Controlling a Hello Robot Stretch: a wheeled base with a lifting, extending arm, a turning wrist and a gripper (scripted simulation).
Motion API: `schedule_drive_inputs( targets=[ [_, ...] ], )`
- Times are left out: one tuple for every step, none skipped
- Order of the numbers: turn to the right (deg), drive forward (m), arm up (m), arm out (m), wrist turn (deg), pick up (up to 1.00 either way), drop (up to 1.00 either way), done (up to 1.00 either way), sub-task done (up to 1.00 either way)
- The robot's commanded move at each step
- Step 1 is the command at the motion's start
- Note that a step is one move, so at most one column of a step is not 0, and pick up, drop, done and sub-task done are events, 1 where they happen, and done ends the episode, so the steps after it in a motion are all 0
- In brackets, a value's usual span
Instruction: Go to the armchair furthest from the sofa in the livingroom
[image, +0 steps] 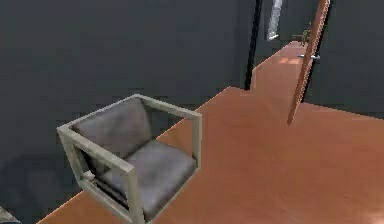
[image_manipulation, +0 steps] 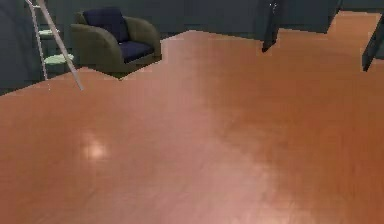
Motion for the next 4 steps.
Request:
schedule_drive_inputs(
  targets=[
    [45.0, 0.0, 0.0, 0.0, 0.0, 0.0, 0.0, 0.0, 0.0],
    [21.0, 0.0, 0.0, 0.0, 0.0, 0.0, 0.0, 0.0, 0.0],
    [0.0, 1.0, 0.0, 0.0, 0.0, 0.0, 0.0, 0.0, 0.0],
    [3.0, 0.0, 0.0, 0.0, 0.0, 0.0, 0.0, 0.0, 0.0]
  ],
)
